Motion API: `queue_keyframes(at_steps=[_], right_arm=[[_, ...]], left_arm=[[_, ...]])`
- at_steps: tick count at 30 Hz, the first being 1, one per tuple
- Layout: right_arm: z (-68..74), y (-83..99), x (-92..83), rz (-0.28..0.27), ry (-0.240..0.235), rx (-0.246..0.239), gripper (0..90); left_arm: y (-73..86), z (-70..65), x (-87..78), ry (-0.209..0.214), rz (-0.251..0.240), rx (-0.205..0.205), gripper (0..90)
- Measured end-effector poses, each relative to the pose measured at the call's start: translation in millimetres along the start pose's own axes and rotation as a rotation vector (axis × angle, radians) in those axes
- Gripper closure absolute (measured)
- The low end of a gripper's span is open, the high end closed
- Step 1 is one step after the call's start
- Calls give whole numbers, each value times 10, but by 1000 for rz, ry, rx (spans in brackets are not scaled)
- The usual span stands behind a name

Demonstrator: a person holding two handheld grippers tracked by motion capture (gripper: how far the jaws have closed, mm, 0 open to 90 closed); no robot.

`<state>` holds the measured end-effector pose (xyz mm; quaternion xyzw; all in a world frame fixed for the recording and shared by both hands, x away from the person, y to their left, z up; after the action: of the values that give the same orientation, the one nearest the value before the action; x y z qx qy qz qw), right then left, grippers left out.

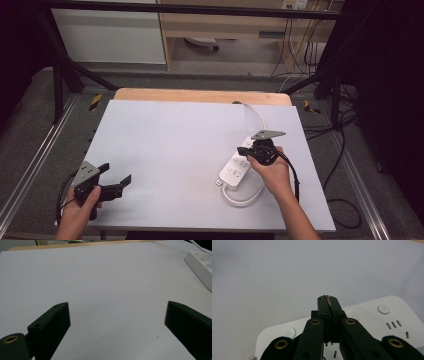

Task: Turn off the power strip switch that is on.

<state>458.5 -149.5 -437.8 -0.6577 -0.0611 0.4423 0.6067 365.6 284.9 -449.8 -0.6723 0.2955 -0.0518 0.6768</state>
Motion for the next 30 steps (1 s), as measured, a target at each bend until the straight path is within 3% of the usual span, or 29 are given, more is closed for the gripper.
queue_keyframes(at_steps=[30], right_arm=[[48, 103, 126, 72, 6, -11, 900]], left_arm=[[1, 2, -2, -2, 2, 5, 61]])
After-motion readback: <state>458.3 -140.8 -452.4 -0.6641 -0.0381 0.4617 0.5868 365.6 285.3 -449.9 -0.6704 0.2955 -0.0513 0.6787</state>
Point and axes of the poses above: each handheld gripper's, and its own axes: x roughly forward along the jaws, y roughly out of its underside, z roughly to its left, the point moved 6 cm from there along x, roughly forward along the jaws, and after that the axes turned 7 degrees about -z, right-handed, at the moved point
